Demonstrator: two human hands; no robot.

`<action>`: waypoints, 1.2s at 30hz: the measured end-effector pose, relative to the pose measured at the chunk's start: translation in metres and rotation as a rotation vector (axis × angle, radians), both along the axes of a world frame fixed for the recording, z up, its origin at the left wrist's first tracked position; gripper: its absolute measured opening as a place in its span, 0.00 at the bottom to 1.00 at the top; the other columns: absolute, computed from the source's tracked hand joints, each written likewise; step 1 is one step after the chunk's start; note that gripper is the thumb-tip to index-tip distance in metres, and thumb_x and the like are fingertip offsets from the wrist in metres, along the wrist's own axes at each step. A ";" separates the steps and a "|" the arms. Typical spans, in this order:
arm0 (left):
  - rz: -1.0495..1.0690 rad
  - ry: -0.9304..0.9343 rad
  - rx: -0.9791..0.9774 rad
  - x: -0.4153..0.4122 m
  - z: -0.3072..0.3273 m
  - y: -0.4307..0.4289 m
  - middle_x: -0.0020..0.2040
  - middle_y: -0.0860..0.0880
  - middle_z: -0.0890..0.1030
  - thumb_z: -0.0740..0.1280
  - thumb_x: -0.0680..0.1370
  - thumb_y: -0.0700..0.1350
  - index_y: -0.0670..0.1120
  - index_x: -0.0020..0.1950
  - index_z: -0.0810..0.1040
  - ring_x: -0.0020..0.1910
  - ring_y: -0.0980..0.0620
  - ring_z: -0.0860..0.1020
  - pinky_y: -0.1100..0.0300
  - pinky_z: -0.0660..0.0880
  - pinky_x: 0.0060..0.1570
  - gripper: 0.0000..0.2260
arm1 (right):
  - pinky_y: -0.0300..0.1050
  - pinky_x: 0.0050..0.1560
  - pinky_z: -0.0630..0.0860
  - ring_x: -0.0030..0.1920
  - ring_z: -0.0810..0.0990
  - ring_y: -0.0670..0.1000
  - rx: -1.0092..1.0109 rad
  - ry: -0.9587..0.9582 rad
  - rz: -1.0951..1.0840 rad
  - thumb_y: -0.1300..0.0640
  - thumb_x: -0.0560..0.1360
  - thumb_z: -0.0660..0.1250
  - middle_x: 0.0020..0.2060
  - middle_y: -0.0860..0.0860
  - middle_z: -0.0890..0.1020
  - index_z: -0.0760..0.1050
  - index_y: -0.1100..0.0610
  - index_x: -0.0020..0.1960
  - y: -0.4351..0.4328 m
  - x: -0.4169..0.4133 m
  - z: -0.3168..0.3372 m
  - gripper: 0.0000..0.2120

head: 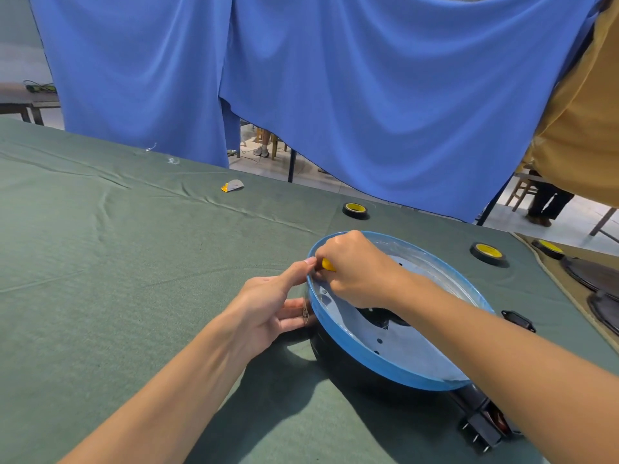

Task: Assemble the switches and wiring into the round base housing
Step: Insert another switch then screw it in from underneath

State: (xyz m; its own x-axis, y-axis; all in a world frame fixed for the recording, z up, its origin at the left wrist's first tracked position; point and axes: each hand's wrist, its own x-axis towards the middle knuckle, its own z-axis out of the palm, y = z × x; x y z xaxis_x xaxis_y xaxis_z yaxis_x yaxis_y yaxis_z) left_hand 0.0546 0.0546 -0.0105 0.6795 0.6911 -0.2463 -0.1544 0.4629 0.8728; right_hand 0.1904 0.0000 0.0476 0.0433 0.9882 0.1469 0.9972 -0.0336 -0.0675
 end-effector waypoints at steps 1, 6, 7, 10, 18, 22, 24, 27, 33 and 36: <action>-0.001 0.000 0.002 0.000 0.000 0.000 0.45 0.46 0.87 0.76 0.71 0.51 0.41 0.53 0.83 0.41 0.44 0.85 0.56 0.81 0.36 0.17 | 0.55 0.41 0.79 0.39 0.77 0.52 -0.005 -0.044 0.021 0.59 0.76 0.67 0.39 0.52 0.79 0.79 0.57 0.44 -0.001 0.000 -0.001 0.04; -0.008 0.010 0.009 -0.001 0.001 -0.001 0.44 0.48 0.87 0.75 0.71 0.51 0.41 0.52 0.84 0.40 0.44 0.85 0.56 0.81 0.35 0.16 | 0.52 0.44 0.78 0.44 0.77 0.51 -0.018 -0.094 0.101 0.60 0.77 0.66 0.44 0.53 0.80 0.79 0.59 0.48 -0.004 0.001 0.000 0.04; -0.012 0.009 0.008 -0.001 0.002 -0.001 0.44 0.49 0.87 0.75 0.72 0.51 0.41 0.53 0.84 0.40 0.44 0.85 0.56 0.81 0.35 0.16 | 0.52 0.45 0.78 0.44 0.77 0.51 -0.025 -0.090 0.113 0.60 0.77 0.66 0.44 0.53 0.80 0.78 0.59 0.49 -0.005 0.002 0.001 0.04; -0.013 0.011 0.005 -0.002 0.003 -0.002 0.44 0.49 0.87 0.74 0.73 0.50 0.42 0.53 0.84 0.40 0.44 0.85 0.56 0.81 0.34 0.14 | 0.52 0.46 0.77 0.45 0.77 0.52 -0.036 -0.077 0.138 0.59 0.78 0.64 0.46 0.53 0.80 0.78 0.60 0.50 -0.006 0.003 0.003 0.06; -0.013 0.035 -0.012 -0.002 0.004 -0.001 0.45 0.45 0.86 0.74 0.73 0.50 0.41 0.56 0.82 0.40 0.43 0.84 0.55 0.81 0.36 0.17 | 0.54 0.51 0.76 0.50 0.78 0.53 -0.089 -0.018 0.099 0.57 0.79 0.64 0.49 0.53 0.81 0.81 0.57 0.54 -0.006 0.001 0.012 0.08; -0.005 0.041 -0.019 -0.002 0.004 -0.001 0.46 0.44 0.86 0.75 0.72 0.50 0.40 0.57 0.82 0.42 0.41 0.83 0.54 0.82 0.38 0.18 | 0.53 0.50 0.77 0.49 0.79 0.53 -0.142 -0.029 0.101 0.61 0.77 0.65 0.48 0.53 0.82 0.82 0.56 0.52 -0.006 0.001 0.017 0.08; -0.008 0.038 -0.011 -0.003 0.004 -0.002 0.45 0.45 0.86 0.74 0.72 0.50 0.40 0.56 0.82 0.41 0.42 0.83 0.54 0.81 0.37 0.18 | 0.53 0.50 0.78 0.48 0.80 0.53 -0.158 -0.044 0.107 0.61 0.78 0.65 0.48 0.53 0.82 0.83 0.56 0.52 -0.006 0.000 0.018 0.09; 0.003 0.044 -0.009 -0.002 0.004 -0.002 0.43 0.47 0.87 0.74 0.73 0.50 0.40 0.56 0.82 0.41 0.43 0.83 0.55 0.81 0.36 0.18 | 0.52 0.49 0.79 0.48 0.80 0.53 -0.161 -0.083 0.106 0.63 0.78 0.64 0.48 0.54 0.82 0.82 0.57 0.52 -0.005 -0.001 0.016 0.09; -0.016 0.050 -0.001 -0.004 0.003 -0.003 0.49 0.43 0.86 0.75 0.70 0.53 0.40 0.53 0.84 0.39 0.45 0.84 0.57 0.80 0.35 0.19 | 0.51 0.41 0.77 0.41 0.77 0.52 -0.076 -0.104 0.087 0.65 0.75 0.65 0.40 0.53 0.80 0.81 0.59 0.45 -0.007 -0.006 0.008 0.06; -0.025 0.039 0.002 -0.005 0.004 -0.004 0.49 0.42 0.86 0.76 0.64 0.55 0.40 0.52 0.84 0.39 0.45 0.84 0.57 0.80 0.35 0.23 | 0.52 0.39 0.78 0.39 0.78 0.54 -0.040 -0.101 0.039 0.64 0.74 0.66 0.38 0.53 0.79 0.80 0.59 0.43 -0.005 -0.008 0.003 0.05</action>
